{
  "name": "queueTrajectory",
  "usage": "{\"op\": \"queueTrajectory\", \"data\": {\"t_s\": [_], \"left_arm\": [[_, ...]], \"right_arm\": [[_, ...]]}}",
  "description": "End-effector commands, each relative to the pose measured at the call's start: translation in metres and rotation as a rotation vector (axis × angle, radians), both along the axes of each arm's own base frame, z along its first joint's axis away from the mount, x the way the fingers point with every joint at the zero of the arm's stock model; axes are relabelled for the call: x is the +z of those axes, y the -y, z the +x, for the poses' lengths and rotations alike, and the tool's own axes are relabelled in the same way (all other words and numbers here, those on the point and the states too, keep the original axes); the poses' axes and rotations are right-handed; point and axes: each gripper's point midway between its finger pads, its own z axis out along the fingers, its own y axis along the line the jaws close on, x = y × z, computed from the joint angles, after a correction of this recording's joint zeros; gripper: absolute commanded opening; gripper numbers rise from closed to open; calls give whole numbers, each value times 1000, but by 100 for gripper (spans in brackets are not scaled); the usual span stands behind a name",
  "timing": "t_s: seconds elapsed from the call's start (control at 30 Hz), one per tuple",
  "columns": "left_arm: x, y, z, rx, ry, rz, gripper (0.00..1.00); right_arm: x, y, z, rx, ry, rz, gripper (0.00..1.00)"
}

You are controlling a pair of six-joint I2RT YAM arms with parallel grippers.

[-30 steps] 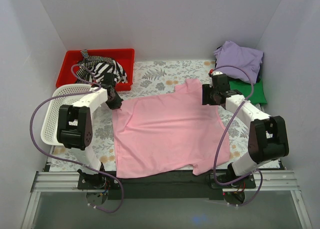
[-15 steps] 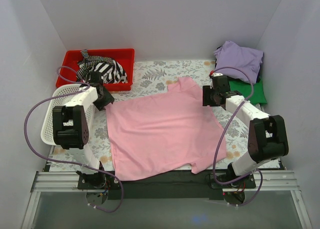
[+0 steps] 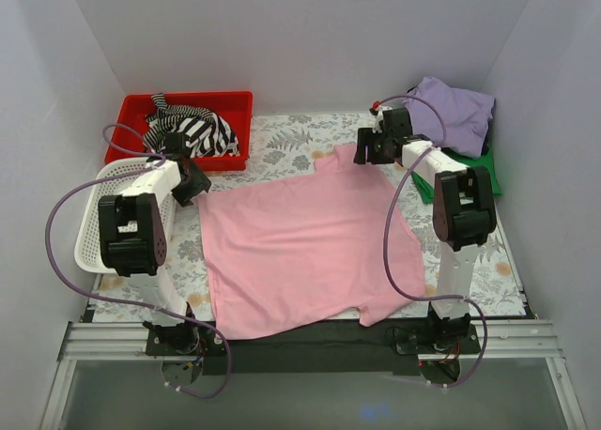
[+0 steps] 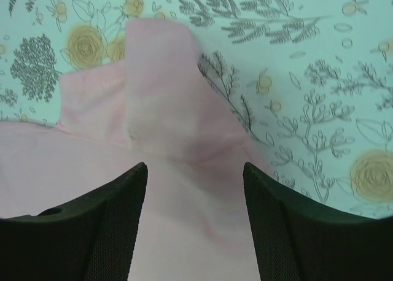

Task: Fold and stack the t-shirts
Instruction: Fold the tshirt

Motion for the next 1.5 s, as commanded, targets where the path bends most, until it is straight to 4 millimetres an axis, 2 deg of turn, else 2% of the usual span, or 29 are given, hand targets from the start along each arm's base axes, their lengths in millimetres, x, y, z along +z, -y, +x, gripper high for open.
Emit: {"op": "queueTrajectory", "data": {"t_s": [0.0, 0.03, 0.2, 0.4, 0.47, 0.53, 0.57, 0.6, 0.63, 0.67, 0.7, 0.73, 0.8, 0.87, 0.9, 1.07, 1.1, 1.17, 1.3, 1.47], "left_arm": [[5, -8, 16, 16, 36, 2, 53], [1, -7, 17, 12, 32, -1, 53], [-6, -7, 22, 4, 33, -22, 53], [-14, -4, 26, -10, 20, -42, 53], [-17, -3, 28, -12, 14, -51, 53], [-21, -1, 29, -18, 2, -58, 50], [-22, 1, 30, -21, 1, -62, 49], [-24, 0, 29, -22, -4, -63, 47], [-24, 1, 31, -27, -1, -69, 46], [-25, 2, 31, -29, -4, -70, 41], [-26, 3, 32, -32, -4, -73, 38], [-27, 2, 31, -29, -8, -72, 30], [-29, 3, 32, -32, -11, -79, 20], [-31, 2, 33, -38, -15, -73, 5], [-30, 1, 33, -37, -17, -71, 1], [-37, 1, 31, -29, -43, -70, 0], [-36, 1, 31, -36, -48, -74, 0], [-30, 1, 33, -34, -32, -70, 33], [-20, -2, 36, -30, -2, -51, 59], [-21, -5, 34, -14, -10, -41, 62]], "right_arm": [[29, -18, 35, 86, 95, 80, 70], [17, -20, 38, 98, 73, 84, 70], [11, -29, 57, 148, 75, 90, 71], [4, -35, 66, 187, 63, 92, 70], [-3, -37, 69, 192, 52, 103, 64], [-4, -38, 72, 193, 45, 120, 51], [-6, -38, 74, 190, 41, 130, 39], [-5, -37, 76, 193, 45, 134, 30], [-2, -38, 79, 194, 54, 137, 27], [-1, -36, 81, 185, 56, 142, 19], [3, -35, 82, 185, 64, 146, 7], [6, -34, 84, 182, 77, 148, 3], [10, -32, 85, 173, 93, 153, 1], [18, -28, 84, 162, 119, 150, 1], [21, -27, 84, 158, 126, 147, 1], [26, -19, 84, 150, 134, 145, 1], [27, -18, 83, 152, 137, 145, 1], [30, -18, 83, 151, 142, 148, 1], [28, -20, 82, 158, 138, 154, 1], [24, -20, 82, 158, 128, 159, 1]]}}
